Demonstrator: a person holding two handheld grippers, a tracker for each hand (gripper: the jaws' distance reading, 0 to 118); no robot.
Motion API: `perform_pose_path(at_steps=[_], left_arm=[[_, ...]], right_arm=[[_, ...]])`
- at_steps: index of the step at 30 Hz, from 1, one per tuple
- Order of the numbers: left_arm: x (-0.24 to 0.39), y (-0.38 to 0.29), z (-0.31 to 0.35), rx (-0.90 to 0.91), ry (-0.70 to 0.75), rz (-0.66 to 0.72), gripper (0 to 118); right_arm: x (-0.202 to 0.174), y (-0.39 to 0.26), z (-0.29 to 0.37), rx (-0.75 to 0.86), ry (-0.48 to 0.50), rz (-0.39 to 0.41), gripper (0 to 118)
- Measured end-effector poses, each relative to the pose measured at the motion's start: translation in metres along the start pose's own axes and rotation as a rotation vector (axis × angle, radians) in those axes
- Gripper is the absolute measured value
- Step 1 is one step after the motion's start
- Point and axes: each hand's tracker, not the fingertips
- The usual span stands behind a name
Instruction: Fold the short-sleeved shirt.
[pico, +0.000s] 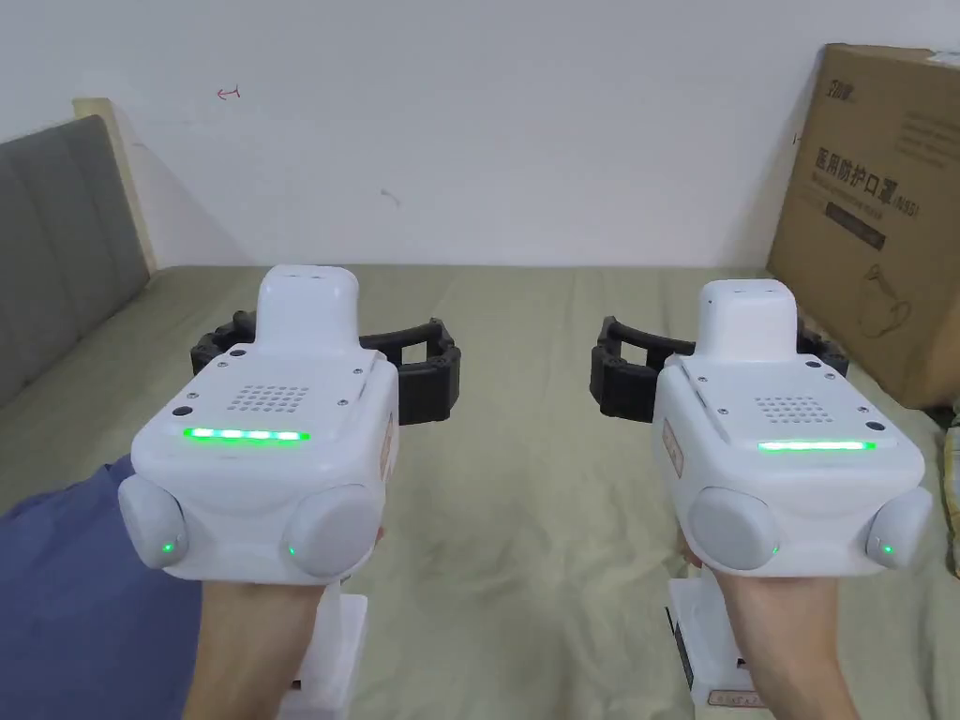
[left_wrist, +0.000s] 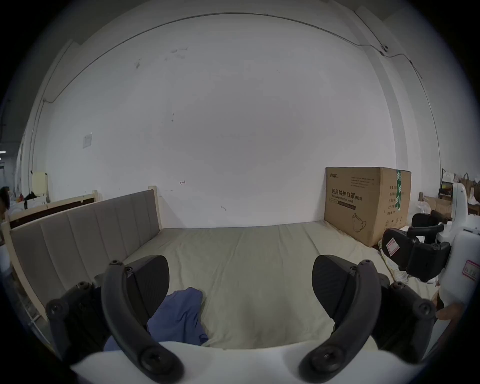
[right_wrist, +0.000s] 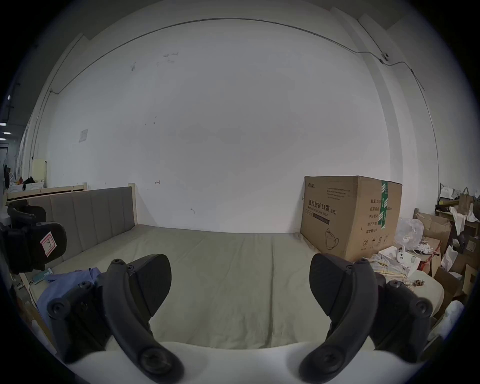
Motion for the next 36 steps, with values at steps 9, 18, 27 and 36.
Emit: perform_pose_path(at_steps=[9, 18, 27, 36], left_arm=[[-0.0024, -0.0006, 0.0013, 0.011, -0.013, 0.021, 112], [-0.003, -0.0002, 0.0009, 0.001, -0.002, 0.002, 112], [-0.0024, 0.0001, 0.0006, -0.003, 0.002, 0.01, 112], [-0.0019, -0.0011, 0.0, -0.015, 0.015, -0.006, 112]], right_arm=[[-0.0055, -0.0028, 0.0028, 0.001, -0.007, 0.044, 111], [-0.0013, -0.0012, 0.001, -0.021, 0.014, 0.003, 111], [-0.0031, -0.0023, 0.0022, -0.015, 0.018, 0.021, 111], [-0.0031, -0.0026, 0.0024, -0.011, 0.018, 0.02, 111]])
